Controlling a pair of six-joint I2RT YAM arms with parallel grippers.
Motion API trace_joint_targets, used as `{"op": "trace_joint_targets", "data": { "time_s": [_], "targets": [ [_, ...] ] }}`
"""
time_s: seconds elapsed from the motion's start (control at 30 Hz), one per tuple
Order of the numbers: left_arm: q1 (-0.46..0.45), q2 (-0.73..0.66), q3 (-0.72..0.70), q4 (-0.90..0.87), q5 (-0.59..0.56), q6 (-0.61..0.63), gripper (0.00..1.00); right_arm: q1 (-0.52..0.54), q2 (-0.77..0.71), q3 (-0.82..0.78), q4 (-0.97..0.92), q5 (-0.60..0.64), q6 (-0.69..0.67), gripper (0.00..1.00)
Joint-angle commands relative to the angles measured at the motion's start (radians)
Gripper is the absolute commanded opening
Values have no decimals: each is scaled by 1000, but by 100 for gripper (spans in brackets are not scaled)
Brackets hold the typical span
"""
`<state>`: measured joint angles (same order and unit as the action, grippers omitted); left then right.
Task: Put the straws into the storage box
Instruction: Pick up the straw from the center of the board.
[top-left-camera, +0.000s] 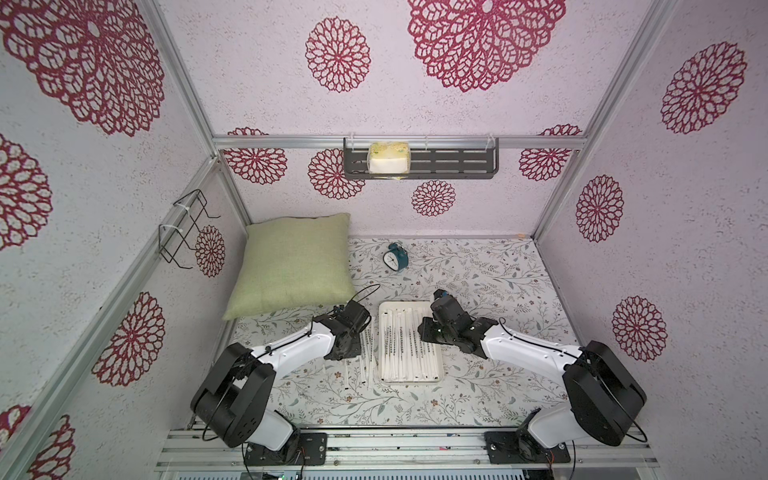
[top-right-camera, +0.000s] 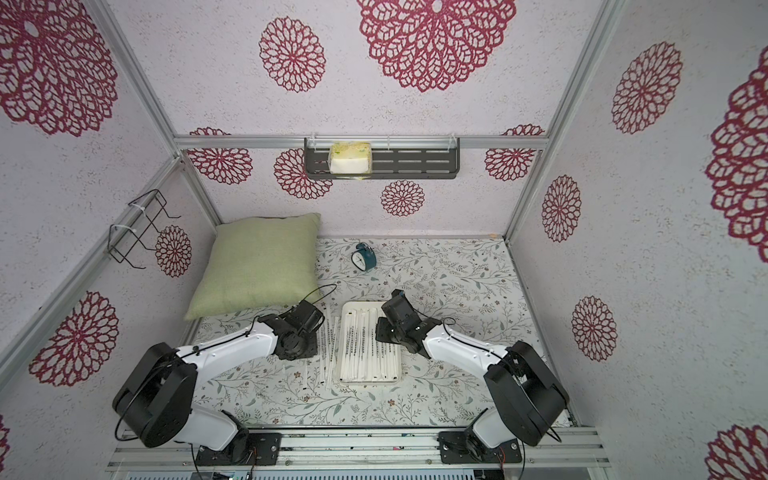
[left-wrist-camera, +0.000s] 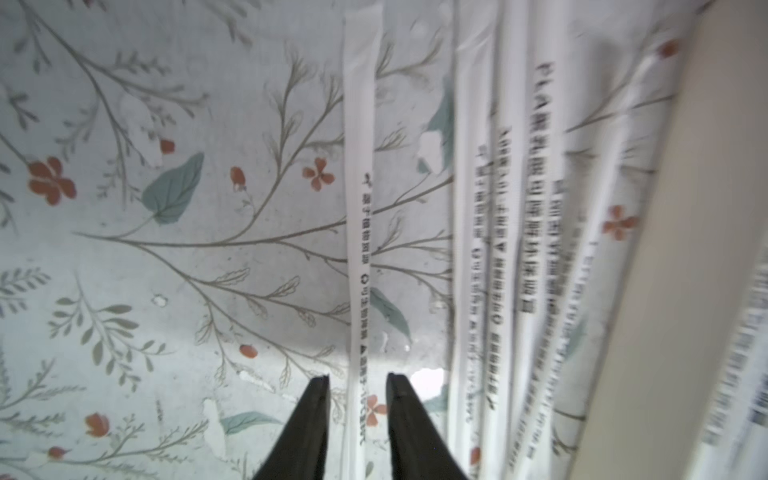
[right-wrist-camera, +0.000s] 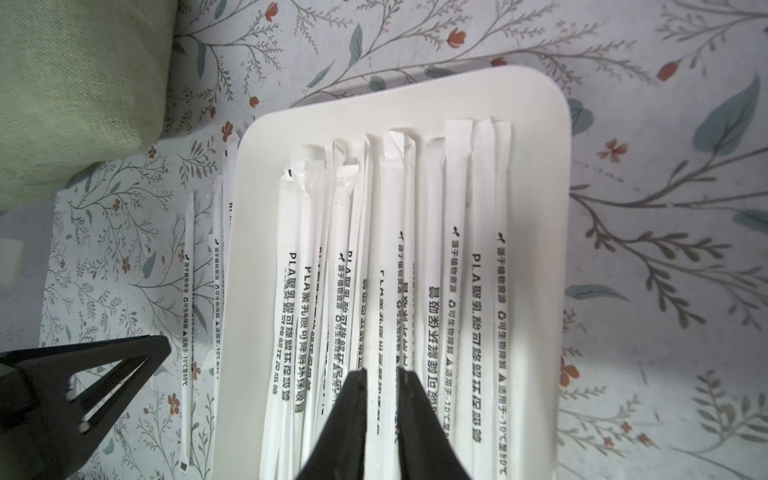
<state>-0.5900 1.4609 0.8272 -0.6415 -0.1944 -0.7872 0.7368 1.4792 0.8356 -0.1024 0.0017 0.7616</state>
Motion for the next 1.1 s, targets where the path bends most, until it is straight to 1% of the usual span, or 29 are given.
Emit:
{"op": "trace_joint_targets", "data": {
  "time_s": [0.0,0.13,0.33,0.4,0.53,0.67,0.77,0.9,1.0,1.07],
  "targets": [
    [19,-39,-37,62,62,15,36,1,3,3,17,0,12,20],
    [38,13,-30,1,54,34,36,1,-10,2,13,7,13,20],
    [39,47,-42,54,79,43,35,2,6,3,26,-5,20,20],
    [38,70,-48,69,88,41,33,3,6,7,27,-3,21,20],
    [38,75,-70,67,81,34,23,4,-2,14,21,1,16,20],
    [39,6,-96,63,43,28,11,4,5,14,23,-2,16,20],
    [38,-59,-94,35,24,16,7,3,10,26,17,-9,15,20],
    [30,-192,-72,-35,17,5,5,4,12,36,-11,18,-7,20],
    [26,-270,-49,-35,30,5,5,4,62,58,-3,7,-19,20],
    [10,-297,-26,-16,36,6,5,6,93,74,15,-2,-15,19]
  ]
}}
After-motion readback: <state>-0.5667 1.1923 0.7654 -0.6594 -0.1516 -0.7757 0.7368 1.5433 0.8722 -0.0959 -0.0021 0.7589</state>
